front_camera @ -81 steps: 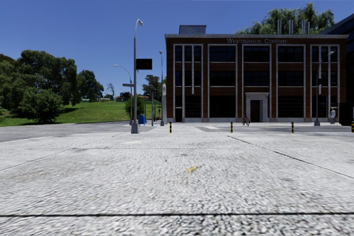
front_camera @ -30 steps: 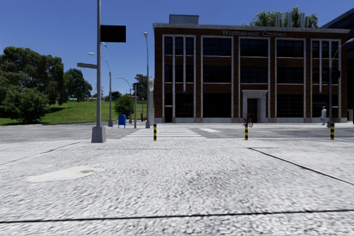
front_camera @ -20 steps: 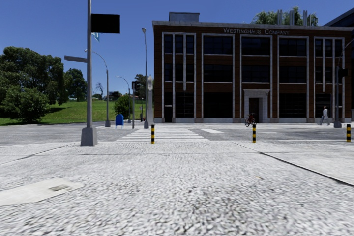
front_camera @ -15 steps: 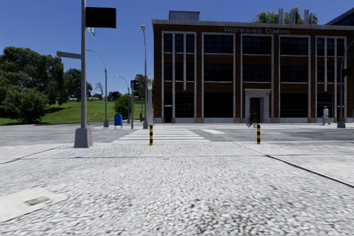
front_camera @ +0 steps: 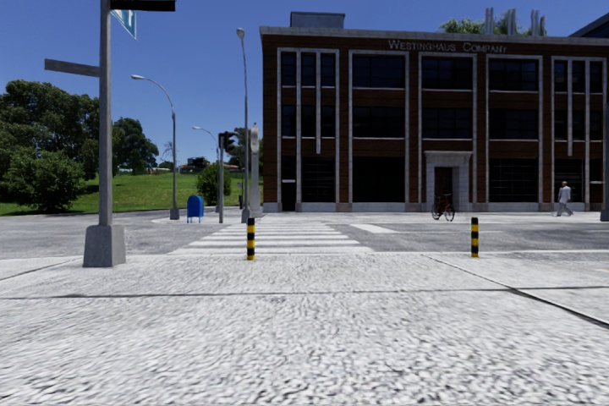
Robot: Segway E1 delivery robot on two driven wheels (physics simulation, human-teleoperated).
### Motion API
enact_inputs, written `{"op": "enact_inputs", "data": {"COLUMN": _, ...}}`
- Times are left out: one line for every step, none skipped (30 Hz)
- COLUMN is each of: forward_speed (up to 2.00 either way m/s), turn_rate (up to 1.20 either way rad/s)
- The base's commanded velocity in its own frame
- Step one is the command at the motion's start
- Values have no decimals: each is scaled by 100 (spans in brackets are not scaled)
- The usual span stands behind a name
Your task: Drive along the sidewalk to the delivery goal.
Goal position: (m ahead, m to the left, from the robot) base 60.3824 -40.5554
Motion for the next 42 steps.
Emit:
{"op": "enact_inputs", "data": {"forward_speed": 200, "turn_rate": 0}}
{"op": "enact_inputs", "data": {"forward_speed": 200, "turn_rate": 0}}
{"op": "enact_inputs", "data": {"forward_speed": 200, "turn_rate": 0}}
{"op": "enact_inputs", "data": {"forward_speed": 200, "turn_rate": 0}}
{"op": "enact_inputs", "data": {"forward_speed": 200, "turn_rate": 0}}
{"op": "enact_inputs", "data": {"forward_speed": 200, "turn_rate": 0}}
{"op": "enact_inputs", "data": {"forward_speed": 200, "turn_rate": 0}}
{"op": "enact_inputs", "data": {"forward_speed": 200, "turn_rate": 0}}
{"op": "enact_inputs", "data": {"forward_speed": 200, "turn_rate": 0}}
{"op": "enact_inputs", "data": {"forward_speed": 200, "turn_rate": 0}}
{"op": "enact_inputs", "data": {"forward_speed": 200, "turn_rate": 0}}
{"op": "enact_inputs", "data": {"forward_speed": 200, "turn_rate": 0}}
{"op": "enact_inputs", "data": {"forward_speed": 200, "turn_rate": 0}}
{"op": "enact_inputs", "data": {"forward_speed": 200, "turn_rate": 0}}
{"op": "enact_inputs", "data": {"forward_speed": 200, "turn_rate": 0}}
{"op": "enact_inputs", "data": {"forward_speed": 200, "turn_rate": 0}}
{"op": "enact_inputs", "data": {"forward_speed": 200, "turn_rate": 0}}
{"op": "enact_inputs", "data": {"forward_speed": 200, "turn_rate": 0}}
{"op": "enact_inputs", "data": {"forward_speed": 200, "turn_rate": 0}}
{"op": "enact_inputs", "data": {"forward_speed": 200, "turn_rate": 0}}
{"op": "enact_inputs", "data": {"forward_speed": 200, "turn_rate": 0}}
{"op": "enact_inputs", "data": {"forward_speed": 200, "turn_rate": 0}}
{"op": "enact_inputs", "data": {"forward_speed": 200, "turn_rate": 0}}
{"op": "enact_inputs", "data": {"forward_speed": 200, "turn_rate": 0}}
{"op": "enact_inputs", "data": {"forward_speed": 200, "turn_rate": 0}}
{"op": "enact_inputs", "data": {"forward_speed": 200, "turn_rate": 0}}
{"op": "enact_inputs", "data": {"forward_speed": 200, "turn_rate": 0}}
{"op": "enact_inputs", "data": {"forward_speed": 200, "turn_rate": 0}}
{"op": "enact_inputs", "data": {"forward_speed": 200, "turn_rate": 0}}
{"op": "enact_inputs", "data": {"forward_speed": 200, "turn_rate": 0}}
{"op": "enact_inputs", "data": {"forward_speed": 200, "turn_rate": 0}}
{"op": "enact_inputs", "data": {"forward_speed": 200, "turn_rate": 0}}
{"op": "enact_inputs", "data": {"forward_speed": 200, "turn_rate": 0}}
{"op": "enact_inputs", "data": {"forward_speed": 200, "turn_rate": 0}}
{"op": "enact_inputs", "data": {"forward_speed": 200, "turn_rate": 0}}
{"op": "enact_inputs", "data": {"forward_speed": 200, "turn_rate": 0}}
{"op": "enact_inputs", "data": {"forward_speed": 200, "turn_rate": 0}}
{"op": "enact_inputs", "data": {"forward_speed": 200, "turn_rate": 0}}
{"op": "enact_inputs", "data": {"forward_speed": 200, "turn_rate": 6}}
{"op": "enact_inputs", "data": {"forward_speed": 200, "turn_rate": 12}}
{"op": "enact_inputs", "data": {"forward_speed": 200, "turn_rate": 13}}
{"op": "enact_inputs", "data": {"forward_speed": 200, "turn_rate": 13}}
